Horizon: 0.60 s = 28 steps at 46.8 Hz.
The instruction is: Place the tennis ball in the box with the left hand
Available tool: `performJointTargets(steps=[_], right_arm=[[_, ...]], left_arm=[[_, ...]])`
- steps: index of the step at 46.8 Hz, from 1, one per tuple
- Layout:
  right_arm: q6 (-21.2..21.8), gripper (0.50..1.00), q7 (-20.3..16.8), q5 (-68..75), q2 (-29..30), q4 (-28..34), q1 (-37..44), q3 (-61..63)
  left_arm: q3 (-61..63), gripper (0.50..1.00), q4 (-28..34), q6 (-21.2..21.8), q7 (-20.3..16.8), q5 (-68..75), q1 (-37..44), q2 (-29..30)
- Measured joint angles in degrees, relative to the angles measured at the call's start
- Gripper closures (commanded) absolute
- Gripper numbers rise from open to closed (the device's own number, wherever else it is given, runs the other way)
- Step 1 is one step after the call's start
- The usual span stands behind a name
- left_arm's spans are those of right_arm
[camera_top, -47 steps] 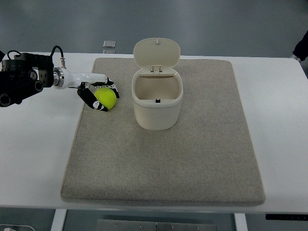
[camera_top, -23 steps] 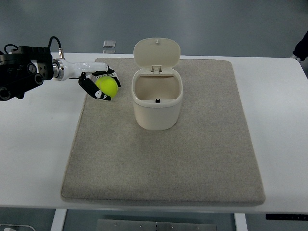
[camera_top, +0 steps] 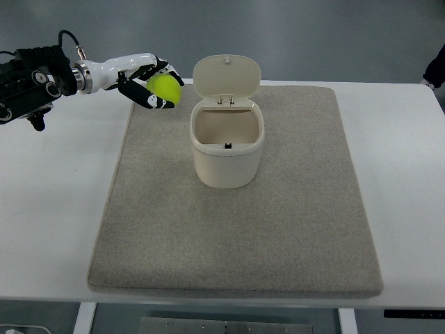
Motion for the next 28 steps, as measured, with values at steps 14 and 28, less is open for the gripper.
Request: performJointTargets(steps=[14, 28], right_arm=[[0.00, 0.562, 0.01, 0.00, 0.00, 0.00, 0.00, 0.00], [0.00, 0.562, 0.00, 0.00, 0.00, 0.00, 0.00, 0.00]], left_arm=[[-12.72, 1.000, 0.28, 1.98, -0.11, -10.43, -0.93, -0.59], [-17.24, 1.000, -0.65, 2.39, -0.10, -17.38, -7.16, -3.10]])
